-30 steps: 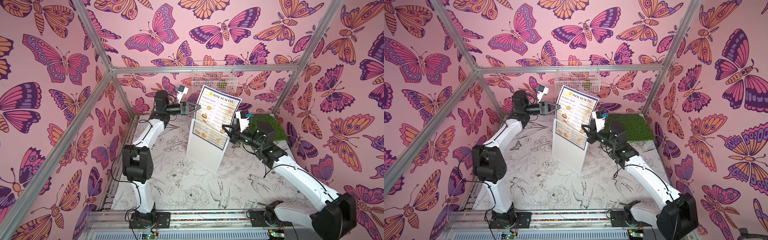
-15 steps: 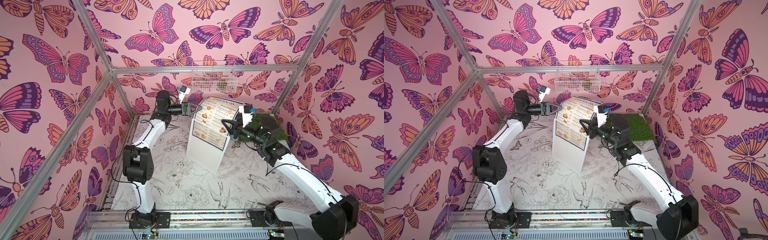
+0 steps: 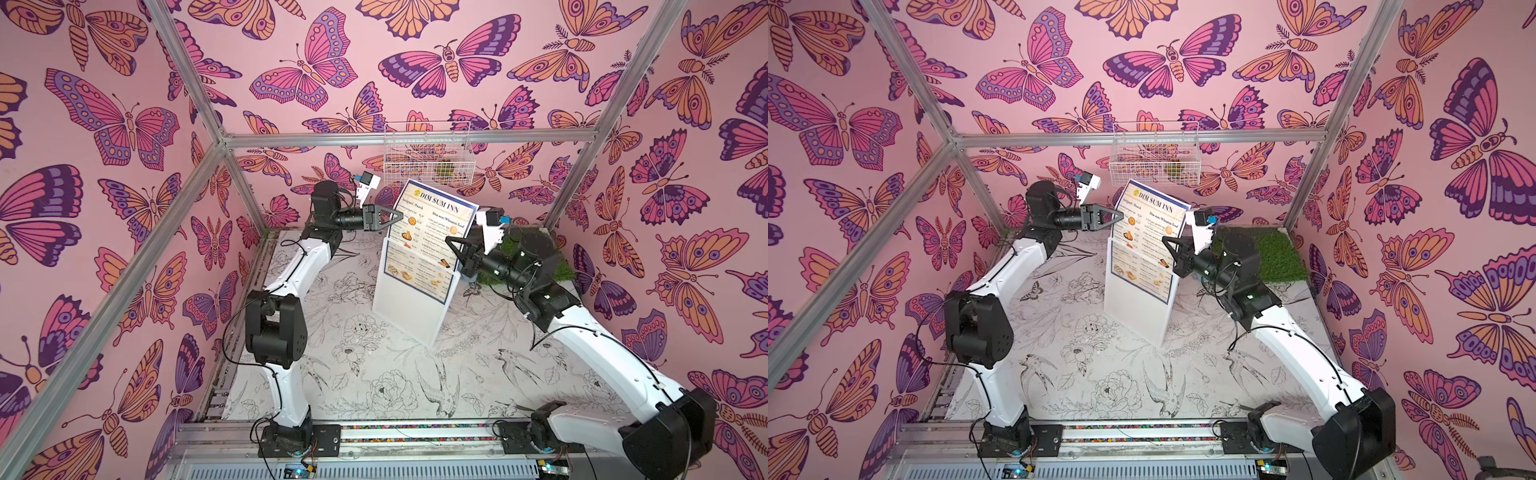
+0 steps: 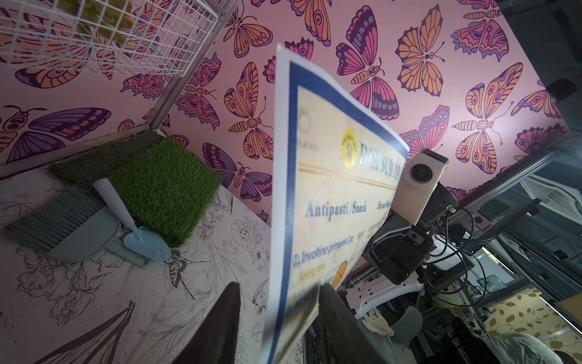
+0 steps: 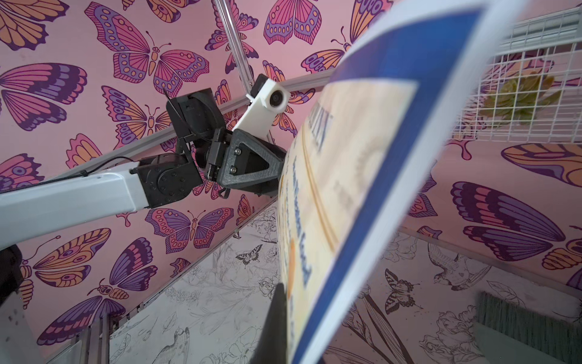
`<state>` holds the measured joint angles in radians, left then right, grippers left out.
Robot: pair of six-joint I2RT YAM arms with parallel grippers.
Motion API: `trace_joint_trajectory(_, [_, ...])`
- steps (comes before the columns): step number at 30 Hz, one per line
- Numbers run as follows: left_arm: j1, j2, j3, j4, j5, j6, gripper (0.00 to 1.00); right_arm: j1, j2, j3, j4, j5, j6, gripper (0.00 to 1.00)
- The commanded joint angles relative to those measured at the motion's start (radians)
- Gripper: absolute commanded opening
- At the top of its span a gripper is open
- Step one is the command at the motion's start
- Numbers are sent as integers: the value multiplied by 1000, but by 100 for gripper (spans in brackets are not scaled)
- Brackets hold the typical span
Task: Insert the menus into the narrow rack
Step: Insert the menu into the narrow rack.
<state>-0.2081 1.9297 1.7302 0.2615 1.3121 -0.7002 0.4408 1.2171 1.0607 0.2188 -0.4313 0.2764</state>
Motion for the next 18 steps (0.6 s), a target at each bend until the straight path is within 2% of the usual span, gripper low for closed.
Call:
trace_joint_trajectory(1, [3,-37,-4,19,7,-2,44,-2,-10,-26,-13,-21,-12,0])
trace_joint_trajectory(9, [-1,-47,-17,33,4,-12,43,-2,-30,-76,-31,-24,-11,0])
trace_joint_trajectory(11, [-1,-49,-19,41,7,-18,43,-2,-29,-76,-28,-18,-8,3])
trace_joint_trajectory(13, [-1,-52,-23,51,4,-25,42,-2,-34,-73,-19,-4,-4,10])
trace_joint_trajectory(16, [-1,-53,-28,59,4,-29,42,-2,-46,-59,-9,19,0,29])
trace_joint_trajectory(18, [-1,-51,-30,62,5,-32,42,-2,-52,-47,-4,32,-3,37])
